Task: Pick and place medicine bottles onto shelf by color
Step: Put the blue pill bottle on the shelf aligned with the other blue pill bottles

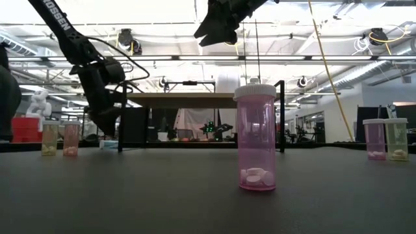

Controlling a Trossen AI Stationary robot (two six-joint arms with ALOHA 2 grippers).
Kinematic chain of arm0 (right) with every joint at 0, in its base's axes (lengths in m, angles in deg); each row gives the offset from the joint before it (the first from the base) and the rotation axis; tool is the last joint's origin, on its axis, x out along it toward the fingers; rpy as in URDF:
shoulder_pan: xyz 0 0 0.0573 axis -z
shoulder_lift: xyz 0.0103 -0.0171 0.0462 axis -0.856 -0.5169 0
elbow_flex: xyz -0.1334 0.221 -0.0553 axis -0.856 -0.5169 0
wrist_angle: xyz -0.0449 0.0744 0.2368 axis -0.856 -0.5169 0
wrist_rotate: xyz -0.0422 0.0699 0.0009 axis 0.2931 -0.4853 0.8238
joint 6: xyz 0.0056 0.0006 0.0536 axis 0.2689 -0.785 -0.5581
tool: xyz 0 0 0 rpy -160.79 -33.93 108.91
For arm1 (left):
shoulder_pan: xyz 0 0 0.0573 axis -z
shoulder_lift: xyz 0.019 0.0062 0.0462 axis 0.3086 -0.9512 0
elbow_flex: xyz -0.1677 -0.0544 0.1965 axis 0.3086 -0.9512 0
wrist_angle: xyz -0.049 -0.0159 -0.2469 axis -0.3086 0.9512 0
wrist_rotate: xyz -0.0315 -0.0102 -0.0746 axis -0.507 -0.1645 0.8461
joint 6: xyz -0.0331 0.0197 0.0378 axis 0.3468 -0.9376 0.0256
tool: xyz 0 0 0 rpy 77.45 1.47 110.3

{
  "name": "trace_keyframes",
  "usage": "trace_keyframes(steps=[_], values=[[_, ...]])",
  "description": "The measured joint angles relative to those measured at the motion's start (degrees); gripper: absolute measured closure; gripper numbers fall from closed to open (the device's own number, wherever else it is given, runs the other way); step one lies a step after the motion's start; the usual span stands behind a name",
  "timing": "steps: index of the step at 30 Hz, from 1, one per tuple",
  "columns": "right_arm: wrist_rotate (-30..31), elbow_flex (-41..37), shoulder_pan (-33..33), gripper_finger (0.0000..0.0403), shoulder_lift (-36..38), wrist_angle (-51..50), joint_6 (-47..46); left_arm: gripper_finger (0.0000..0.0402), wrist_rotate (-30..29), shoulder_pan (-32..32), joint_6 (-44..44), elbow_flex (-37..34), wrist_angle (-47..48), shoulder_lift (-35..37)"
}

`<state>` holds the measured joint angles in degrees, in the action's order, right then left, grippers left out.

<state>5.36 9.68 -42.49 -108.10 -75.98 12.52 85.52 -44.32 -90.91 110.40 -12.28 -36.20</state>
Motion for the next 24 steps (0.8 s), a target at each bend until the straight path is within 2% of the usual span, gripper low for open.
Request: trace_keyframes(steps=[7, 11, 16, 24], values=[[-0.09, 0.0, 0.0, 0.0193, 0.0, -0.15, -1.04, 0.0171, -0.86, -0.05, 4.66, -0.74, -1.79, -0.38], [-1.51, 0.0, 0.0, 0.0193, 0.0, -0.38, -1.31, 0.0172, -0.86, -0.03, 6.95, -0.75, -3.65, -3.92], [-1.53, 0.0, 0.0, 0.0193, 0.0, -2.11, -2.41, 0.0172, -0.96, 0.69, 7.65, 1.02, -3.64, -8.69], [-1.53, 0.0, 0.0, 0.0193, 0.0, -3.39, -2.58, 0.018, -0.96, 0.93, 8.22, 1.4, -3.21, -9.22]])
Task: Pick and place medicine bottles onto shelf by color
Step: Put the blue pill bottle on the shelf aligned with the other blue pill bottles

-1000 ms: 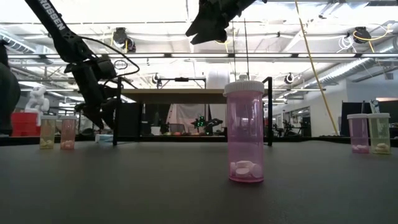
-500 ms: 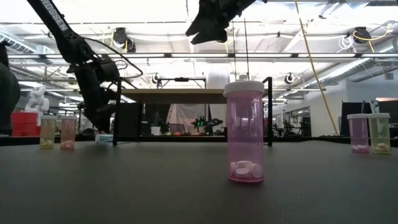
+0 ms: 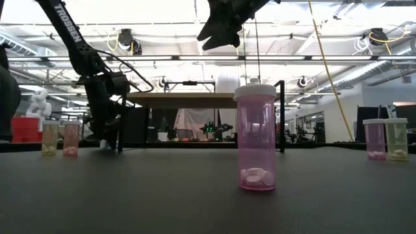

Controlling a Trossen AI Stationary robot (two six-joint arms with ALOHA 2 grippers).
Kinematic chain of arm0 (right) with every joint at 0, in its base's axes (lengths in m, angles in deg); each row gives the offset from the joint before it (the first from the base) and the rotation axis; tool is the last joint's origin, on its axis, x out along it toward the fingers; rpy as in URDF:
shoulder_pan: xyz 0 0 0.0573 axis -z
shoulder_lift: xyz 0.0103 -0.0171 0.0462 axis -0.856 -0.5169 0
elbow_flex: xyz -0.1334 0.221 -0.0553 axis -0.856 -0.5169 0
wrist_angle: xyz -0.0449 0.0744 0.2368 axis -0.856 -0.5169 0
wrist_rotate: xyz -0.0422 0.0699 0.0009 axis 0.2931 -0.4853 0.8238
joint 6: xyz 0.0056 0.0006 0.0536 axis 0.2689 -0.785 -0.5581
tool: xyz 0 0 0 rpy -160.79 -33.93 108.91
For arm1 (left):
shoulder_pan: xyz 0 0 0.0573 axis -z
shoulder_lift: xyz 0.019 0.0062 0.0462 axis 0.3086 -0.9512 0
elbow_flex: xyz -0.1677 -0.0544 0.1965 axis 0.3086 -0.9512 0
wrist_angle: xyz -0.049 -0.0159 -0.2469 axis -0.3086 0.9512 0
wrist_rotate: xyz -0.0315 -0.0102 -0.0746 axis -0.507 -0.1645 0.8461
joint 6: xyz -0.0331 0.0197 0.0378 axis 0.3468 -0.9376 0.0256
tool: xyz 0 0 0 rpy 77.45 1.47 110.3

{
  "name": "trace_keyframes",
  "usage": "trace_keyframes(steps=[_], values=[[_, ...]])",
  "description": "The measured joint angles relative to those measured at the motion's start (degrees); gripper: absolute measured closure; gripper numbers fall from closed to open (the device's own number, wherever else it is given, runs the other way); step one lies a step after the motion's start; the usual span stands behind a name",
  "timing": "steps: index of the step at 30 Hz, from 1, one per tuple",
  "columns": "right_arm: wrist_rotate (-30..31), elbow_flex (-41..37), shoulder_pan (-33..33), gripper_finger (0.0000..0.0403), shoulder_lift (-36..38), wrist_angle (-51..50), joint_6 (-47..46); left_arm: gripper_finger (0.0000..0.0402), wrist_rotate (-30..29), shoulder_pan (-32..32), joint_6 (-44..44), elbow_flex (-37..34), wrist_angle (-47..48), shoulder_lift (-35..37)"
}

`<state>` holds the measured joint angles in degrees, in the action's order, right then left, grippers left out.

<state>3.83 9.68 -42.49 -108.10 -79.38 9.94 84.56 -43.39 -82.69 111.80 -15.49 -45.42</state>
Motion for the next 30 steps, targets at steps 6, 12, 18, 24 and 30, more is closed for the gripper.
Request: trace_keyframes(steps=[6, 12, 18, 24, 30], values=[[0.0, 0.0, 0.17, 0.0193, 0.0, 0.01, 0.24, 0.0243, 1.05, -0.66, 1.18, -0.13, -0.9, -0.11], [0.0, 0.0, 0.17, 0.0193, 0.0, 0.02, 0.44, 0.0287, 0.65, -2.01, 4.55, -0.16, -3.33, -0.38], [0.0, 0.0, 0.17, 0.0193, 0.0, 0.02, 1.35, 0.0291, -0.89, -2.4, 11.36, 0.01, -4.76, -0.35], [0.0, 0.0, 0.17, 0.0193, 0.0, 0.0, 2.94, 0.0292, -0.72, -2.4, 17.82, 4.73, 2.14, -0.26], [0.11, 0.0, 0.9, 0.0193, 0.0, 0.02, 4.92, 0.0293, -0.38, -2.36, 24.44, 12.9, 19.21, -0.2]])
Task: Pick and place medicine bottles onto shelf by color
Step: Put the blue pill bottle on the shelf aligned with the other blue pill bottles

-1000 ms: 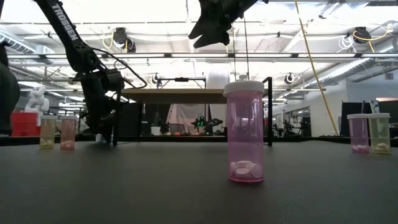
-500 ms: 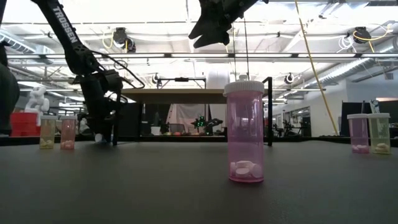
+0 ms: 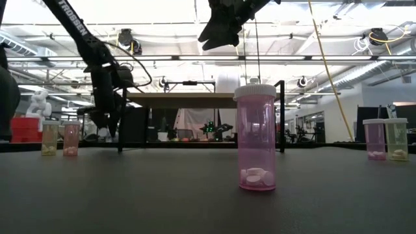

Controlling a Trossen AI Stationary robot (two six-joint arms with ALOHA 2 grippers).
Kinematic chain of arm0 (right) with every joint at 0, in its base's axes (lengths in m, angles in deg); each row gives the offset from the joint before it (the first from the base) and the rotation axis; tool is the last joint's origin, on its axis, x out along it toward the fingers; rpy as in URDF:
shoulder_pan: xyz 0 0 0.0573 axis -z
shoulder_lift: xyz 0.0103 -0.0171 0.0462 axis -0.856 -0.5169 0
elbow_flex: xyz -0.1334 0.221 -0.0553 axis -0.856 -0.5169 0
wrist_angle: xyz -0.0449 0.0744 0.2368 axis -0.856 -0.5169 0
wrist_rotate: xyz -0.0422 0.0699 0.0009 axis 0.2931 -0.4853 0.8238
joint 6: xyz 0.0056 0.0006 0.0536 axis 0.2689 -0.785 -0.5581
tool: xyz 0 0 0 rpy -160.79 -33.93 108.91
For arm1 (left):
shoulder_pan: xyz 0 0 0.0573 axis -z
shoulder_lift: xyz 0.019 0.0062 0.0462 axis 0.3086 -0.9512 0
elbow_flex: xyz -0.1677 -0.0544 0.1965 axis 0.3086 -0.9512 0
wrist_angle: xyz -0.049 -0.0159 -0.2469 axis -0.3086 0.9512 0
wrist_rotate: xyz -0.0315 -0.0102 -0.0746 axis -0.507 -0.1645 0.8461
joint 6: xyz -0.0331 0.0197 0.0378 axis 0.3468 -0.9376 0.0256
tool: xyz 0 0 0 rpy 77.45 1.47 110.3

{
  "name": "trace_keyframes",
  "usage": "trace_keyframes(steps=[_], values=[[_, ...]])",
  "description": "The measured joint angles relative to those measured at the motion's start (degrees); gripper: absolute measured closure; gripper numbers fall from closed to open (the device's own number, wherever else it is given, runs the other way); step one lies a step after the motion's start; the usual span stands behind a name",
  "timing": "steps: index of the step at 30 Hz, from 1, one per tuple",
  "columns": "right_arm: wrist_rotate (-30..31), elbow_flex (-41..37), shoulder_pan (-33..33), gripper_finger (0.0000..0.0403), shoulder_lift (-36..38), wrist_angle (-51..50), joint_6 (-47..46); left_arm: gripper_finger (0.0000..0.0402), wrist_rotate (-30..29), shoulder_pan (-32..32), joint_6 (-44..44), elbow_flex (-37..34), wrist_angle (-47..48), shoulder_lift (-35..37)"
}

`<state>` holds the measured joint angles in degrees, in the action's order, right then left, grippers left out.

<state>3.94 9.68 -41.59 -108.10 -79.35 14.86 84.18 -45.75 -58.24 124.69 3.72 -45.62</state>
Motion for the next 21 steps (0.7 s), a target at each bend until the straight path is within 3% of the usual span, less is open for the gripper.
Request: trace_keyframes(steps=[10, 21], values=[[0.13, 0.0, 1.9, 0.0193, 0.0, 0.07, 5.15, 0.0293, 1.57, 0.1, 2.01, 10.96, 26.07, 0.08], [0.15, -0.08, 1.79, 0.0193, 0.0, 0.18, 8.62, 0.0293, 6.74, 0.93, 3.49, 16.22, 40.91, 5.63]])
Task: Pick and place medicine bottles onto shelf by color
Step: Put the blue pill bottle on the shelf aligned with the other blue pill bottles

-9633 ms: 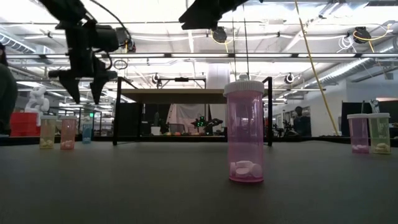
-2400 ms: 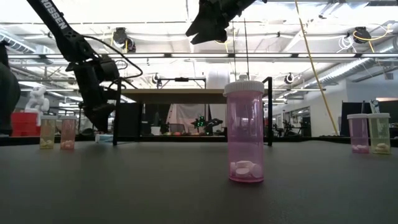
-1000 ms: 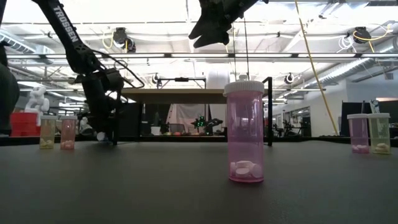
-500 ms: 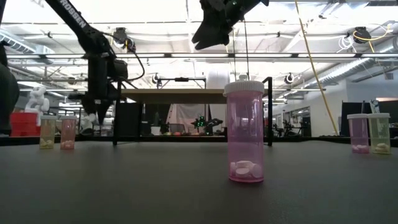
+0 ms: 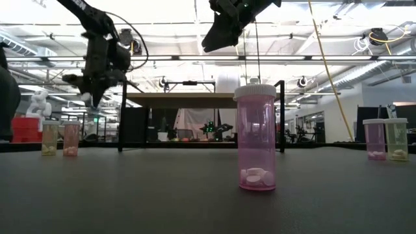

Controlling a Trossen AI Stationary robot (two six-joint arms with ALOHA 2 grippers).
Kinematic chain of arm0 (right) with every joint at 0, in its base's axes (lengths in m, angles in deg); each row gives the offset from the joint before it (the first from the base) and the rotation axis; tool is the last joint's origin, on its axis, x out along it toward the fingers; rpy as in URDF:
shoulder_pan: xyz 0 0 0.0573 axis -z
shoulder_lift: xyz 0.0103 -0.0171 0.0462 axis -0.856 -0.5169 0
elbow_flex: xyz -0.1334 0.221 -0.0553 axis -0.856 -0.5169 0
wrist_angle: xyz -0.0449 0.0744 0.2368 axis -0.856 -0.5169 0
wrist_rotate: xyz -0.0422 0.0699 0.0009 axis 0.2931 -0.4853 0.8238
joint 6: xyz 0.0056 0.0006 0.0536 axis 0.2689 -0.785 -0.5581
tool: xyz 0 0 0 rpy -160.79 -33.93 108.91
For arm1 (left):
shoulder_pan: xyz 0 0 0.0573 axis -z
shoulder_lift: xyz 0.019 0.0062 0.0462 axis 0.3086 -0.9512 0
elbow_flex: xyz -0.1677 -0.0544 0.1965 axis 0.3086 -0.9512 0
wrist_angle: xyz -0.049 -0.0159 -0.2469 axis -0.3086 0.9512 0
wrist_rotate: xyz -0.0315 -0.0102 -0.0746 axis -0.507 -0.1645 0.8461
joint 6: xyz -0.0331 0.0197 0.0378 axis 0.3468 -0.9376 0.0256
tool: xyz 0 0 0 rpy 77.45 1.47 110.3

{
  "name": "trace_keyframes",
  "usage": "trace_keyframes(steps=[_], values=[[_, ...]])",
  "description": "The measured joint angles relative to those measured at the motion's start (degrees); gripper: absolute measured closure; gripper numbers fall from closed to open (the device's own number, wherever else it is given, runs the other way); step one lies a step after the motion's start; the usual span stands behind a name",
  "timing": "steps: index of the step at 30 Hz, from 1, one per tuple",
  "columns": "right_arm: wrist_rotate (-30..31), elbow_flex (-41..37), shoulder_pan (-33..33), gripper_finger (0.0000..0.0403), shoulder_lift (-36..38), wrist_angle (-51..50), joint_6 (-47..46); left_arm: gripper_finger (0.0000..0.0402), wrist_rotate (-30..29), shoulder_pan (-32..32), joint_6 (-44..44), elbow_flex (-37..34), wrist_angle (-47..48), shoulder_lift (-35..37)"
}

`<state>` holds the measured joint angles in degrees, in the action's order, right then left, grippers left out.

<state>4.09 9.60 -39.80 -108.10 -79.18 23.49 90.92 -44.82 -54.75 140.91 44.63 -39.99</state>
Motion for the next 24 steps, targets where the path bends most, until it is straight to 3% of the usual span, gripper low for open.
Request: trace_keyframes(steps=[8, 16, 21, 24], values=[[-0.13, -4.26, -0.23, 0.0193, 0.02, 3.72, 0.51, 0.0293, 5.26, 0.79, 10.31, 0.78, 4.44, 8.59], [-0.22, -5.56, -3.0, 0.0193, 0.02, 7.24, 2.0, 0.0293, 16.14, 5.17, 22.54, 0.79, 4.6, 18.42], [-0.2, -5.55, -6.2, 0.0193, 0.66, 13.2, 4.53, 0.0293, 25.55, 10.99, 39.46, 0.79, 6.51, 25.38], [-0.22, -5.53, -8.67, 0.0193, 0.83, 16.94, 7.66, 0.0293, 27.99, 15.68, 51.82, 0.79, 5.9, 28.97]])
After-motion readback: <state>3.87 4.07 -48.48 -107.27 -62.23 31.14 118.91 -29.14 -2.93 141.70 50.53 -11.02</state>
